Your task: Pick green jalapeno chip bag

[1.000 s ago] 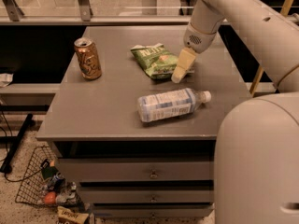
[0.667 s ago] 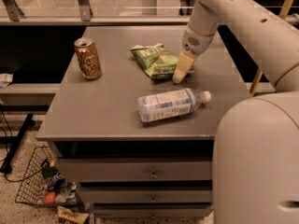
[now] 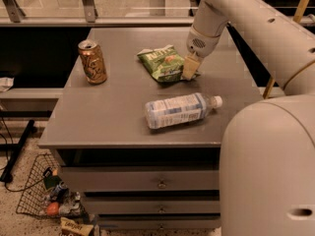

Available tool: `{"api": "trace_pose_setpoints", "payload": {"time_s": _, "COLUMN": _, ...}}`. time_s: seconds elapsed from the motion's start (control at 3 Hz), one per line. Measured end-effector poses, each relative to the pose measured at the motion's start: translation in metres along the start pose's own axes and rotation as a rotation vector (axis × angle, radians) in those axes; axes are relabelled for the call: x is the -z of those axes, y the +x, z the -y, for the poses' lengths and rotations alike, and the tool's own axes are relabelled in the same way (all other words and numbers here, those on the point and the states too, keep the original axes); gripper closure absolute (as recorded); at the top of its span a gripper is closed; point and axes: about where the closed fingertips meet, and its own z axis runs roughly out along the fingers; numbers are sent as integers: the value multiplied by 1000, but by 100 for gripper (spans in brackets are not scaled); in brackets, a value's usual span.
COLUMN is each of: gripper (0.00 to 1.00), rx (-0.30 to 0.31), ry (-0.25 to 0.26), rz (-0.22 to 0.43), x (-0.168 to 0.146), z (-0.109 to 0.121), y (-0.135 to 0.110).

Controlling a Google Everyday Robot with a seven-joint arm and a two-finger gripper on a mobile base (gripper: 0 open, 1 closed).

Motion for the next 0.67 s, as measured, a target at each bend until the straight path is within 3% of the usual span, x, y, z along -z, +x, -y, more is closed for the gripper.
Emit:
{"api": "trace_pose_setpoints", "payload": {"time_s": 0.33, "gripper": 94, "rx": 33, "ry": 20, "rz": 33, "x": 19, "z": -5, "y": -13}}
{"api": "trace_pose_setpoints", "payload": {"time_s": 0.67, "gripper": 100, "rx": 76, "ry": 68, "rz": 105, "x": 61, "z": -11, "y": -25}}
